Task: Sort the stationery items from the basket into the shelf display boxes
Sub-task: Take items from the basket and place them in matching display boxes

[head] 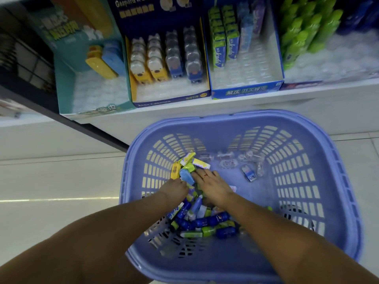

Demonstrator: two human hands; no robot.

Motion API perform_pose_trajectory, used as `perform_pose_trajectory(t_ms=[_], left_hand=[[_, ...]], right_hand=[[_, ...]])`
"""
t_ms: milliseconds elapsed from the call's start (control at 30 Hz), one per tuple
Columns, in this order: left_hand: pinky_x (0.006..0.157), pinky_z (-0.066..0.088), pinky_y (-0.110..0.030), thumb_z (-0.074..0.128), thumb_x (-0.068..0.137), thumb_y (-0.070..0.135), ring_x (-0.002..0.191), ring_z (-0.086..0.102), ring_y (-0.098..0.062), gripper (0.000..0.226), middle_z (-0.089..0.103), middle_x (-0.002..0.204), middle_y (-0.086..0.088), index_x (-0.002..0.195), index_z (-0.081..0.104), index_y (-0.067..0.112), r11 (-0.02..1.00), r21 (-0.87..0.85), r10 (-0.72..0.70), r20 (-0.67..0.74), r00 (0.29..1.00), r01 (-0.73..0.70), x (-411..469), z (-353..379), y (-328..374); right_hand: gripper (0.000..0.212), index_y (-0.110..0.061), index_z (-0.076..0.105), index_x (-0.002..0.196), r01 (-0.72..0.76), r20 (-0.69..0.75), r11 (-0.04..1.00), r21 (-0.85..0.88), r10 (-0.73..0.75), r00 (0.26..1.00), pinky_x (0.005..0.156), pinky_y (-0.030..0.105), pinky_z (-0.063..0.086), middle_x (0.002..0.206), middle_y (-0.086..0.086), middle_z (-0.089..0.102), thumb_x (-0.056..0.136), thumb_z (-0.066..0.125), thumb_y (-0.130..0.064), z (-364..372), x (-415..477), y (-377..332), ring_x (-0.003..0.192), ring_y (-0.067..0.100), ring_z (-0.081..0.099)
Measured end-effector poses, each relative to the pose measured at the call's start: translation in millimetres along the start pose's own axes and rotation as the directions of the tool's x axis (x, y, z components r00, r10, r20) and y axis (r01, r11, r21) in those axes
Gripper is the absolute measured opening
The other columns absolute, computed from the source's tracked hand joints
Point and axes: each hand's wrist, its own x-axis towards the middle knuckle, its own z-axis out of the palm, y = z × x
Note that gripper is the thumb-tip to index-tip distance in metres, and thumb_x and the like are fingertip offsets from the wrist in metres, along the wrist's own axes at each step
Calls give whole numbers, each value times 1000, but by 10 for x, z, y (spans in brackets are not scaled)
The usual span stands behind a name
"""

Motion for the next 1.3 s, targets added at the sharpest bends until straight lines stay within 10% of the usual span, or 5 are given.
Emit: perform_pose_trajectory(t_ms=[633,767,933,1067,1300], left_hand=[[70,49,-34,74,80,37,75,58,-17,32,57,88,3,99,59,15,978,160,50,447,893,-134,246,-161,-22],[51,40,-28,79,70,37,58,49,-17,32,51,67,0,75,60,12,978,-203,20,311,950,45,95,-246,-260],[50,49,-24,82,70,29,61,62,-16,31,63,74,-6,81,62,9,156,-954,-139,236,962,257,-106,-369,-373],[75,58,-41,71,84,26,83,72,-18,26,74,89,-4,105,63,12,-757,-653,-88,158,984,37,-243,-411,-105],[68,59,-39,65,76,28,81,72,-20,41,71,82,-5,113,64,8,-973,-93,-203,-88,975,-211,-520,-481,167]], right_hand=[[107,-20,5,150,-392,334,901,186,317,888,93,46,46,154,20,0,73,79,-19,-155,-346,306,129,45,34],[102,-18,1,150,-405,310,910,86,362,879,100,45,40,155,20,-1,78,74,-21,-93,-370,237,138,45,18],[96,-20,-9,150,-531,322,842,95,479,817,106,39,35,156,21,-12,85,61,-3,-32,-276,81,143,41,7],[84,-25,7,150,-536,313,816,215,462,830,96,44,43,156,18,-10,87,57,1,-42,-317,139,140,45,13],[81,-23,25,138,-569,283,771,285,499,819,91,43,47,150,20,3,74,73,-13,-12,-417,291,129,45,31]])
